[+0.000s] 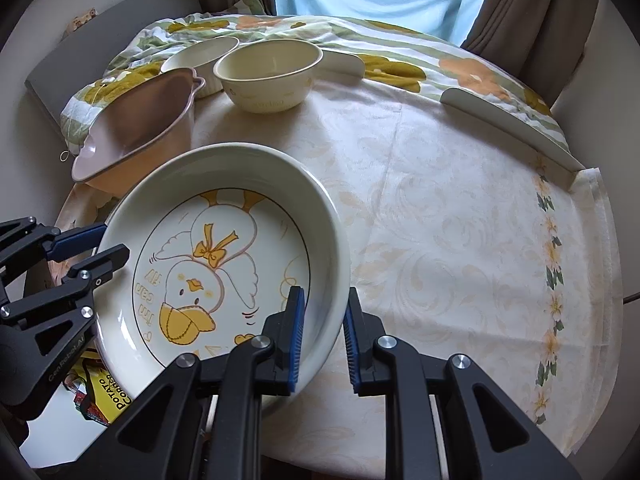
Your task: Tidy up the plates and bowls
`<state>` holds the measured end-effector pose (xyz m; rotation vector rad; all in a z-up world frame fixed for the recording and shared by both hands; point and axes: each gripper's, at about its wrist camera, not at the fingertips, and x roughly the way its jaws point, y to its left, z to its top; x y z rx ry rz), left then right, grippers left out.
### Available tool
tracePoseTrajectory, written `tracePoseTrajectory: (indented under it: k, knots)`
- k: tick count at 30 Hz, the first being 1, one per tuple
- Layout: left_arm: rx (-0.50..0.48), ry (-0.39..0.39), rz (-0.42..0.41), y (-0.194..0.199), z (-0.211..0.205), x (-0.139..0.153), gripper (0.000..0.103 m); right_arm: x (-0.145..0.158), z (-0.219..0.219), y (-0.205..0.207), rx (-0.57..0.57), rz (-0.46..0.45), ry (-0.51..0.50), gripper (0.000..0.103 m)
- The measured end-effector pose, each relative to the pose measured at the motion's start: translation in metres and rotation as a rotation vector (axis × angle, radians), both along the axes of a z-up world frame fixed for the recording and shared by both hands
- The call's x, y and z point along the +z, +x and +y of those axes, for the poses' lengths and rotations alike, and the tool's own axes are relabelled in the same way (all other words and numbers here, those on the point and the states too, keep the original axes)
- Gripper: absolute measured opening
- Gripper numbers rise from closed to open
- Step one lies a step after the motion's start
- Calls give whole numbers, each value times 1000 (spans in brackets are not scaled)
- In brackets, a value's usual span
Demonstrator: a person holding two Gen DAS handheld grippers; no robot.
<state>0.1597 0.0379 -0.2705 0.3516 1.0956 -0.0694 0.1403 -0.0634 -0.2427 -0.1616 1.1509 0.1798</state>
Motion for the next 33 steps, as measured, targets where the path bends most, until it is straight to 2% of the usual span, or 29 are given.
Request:
tracePoseTrajectory:
  k: [12, 15, 16, 17, 19, 20, 21, 23, 27, 31, 32, 33]
  knots:
    - [15, -24, 5, 3, 6, 2, 20, 0, 1, 2, 0, -1, 4, 17]
    - [22, -29, 14, 5, 5, 2, 23, 0, -2, 2, -12, 5, 31, 17]
    - [20, -33, 17, 5, 4, 1, 29, 1, -4, 2, -16, 8, 45, 17]
    - [17, -34, 22, 6, 2, 0, 44, 1, -5, 3, -21, 12, 60, 17]
    - [17, -28, 25, 6, -2, -2, 65, 1, -9, 4, -24, 18, 83, 20]
    - [15, -27, 18, 4, -3, -1, 65, 1, -10, 4, -27, 21, 94, 29]
    - [12, -32, 15, 3, -4, 1, 65, 2, -12, 3, -32, 23, 104, 48]
    - [19, -42, 13, 2, -4, 4, 65, 5, -17, 2, -45, 17, 135, 65]
    - [68, -95, -11, -1, 5, 27, 65, 23, -29, 3, -45, -4, 174, 66]
    - [157, -184, -81, -8, 25, 72, 66, 55, -35, 8, 5, -42, 223, 66]
    - [189, -208, -110, -10, 32, 85, 75, 64, -35, 10, 26, -51, 235, 72]
    - [230, -233, -149, -13, 41, 100, 85, 72, -34, 12, 46, -64, 244, 90]
